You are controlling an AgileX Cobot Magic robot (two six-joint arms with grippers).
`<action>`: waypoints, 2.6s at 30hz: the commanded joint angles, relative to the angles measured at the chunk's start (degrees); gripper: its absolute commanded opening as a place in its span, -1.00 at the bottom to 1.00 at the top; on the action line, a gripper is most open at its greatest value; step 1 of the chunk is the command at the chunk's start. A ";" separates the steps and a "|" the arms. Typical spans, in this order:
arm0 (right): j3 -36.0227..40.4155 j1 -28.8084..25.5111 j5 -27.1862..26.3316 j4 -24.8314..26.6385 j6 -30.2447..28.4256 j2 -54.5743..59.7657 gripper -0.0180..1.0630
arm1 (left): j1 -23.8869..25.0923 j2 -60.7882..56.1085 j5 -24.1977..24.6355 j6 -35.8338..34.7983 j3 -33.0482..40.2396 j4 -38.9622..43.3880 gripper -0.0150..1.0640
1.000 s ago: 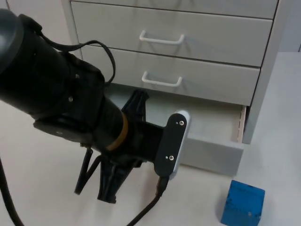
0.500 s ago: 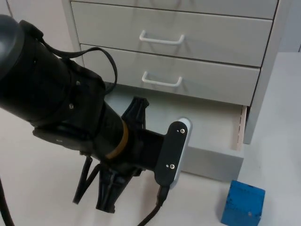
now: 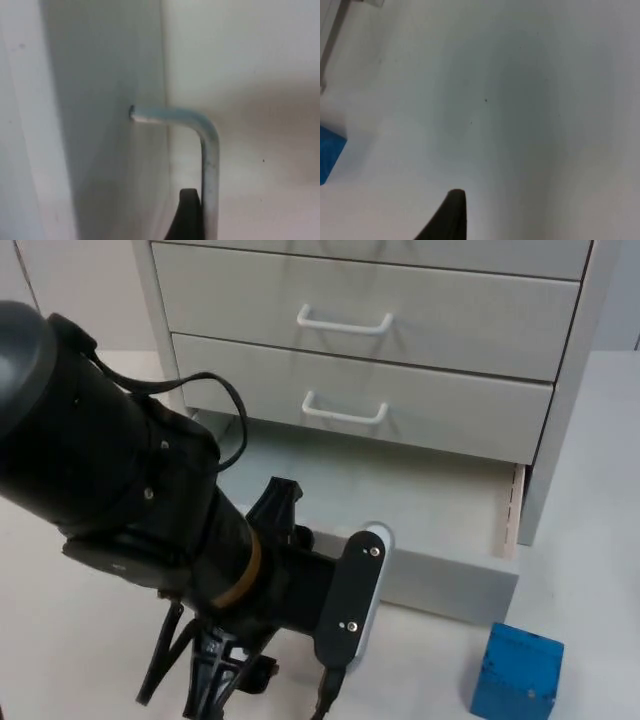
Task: Open the drawer with the left hand, place the block into the drawer with the right hand, then close the drawer with the left hand.
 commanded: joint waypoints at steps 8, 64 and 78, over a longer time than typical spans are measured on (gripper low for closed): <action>-0.19 -0.23 -0.67 0.40 0.36 -0.08 0.98 | -0.24 -5.89 0.05 -0.30 0.36 -3.47 0.29; -0.31 -0.09 1.44 3.77 -0.07 -1.29 0.98 | 29.44 -53.42 23.54 -4.94 0.46 -67.03 0.94; -0.31 12.94 1.25 5.87 -5.77 -4.05 0.98 | 29.44 -69.18 31.14 -4.94 0.46 -65.01 0.96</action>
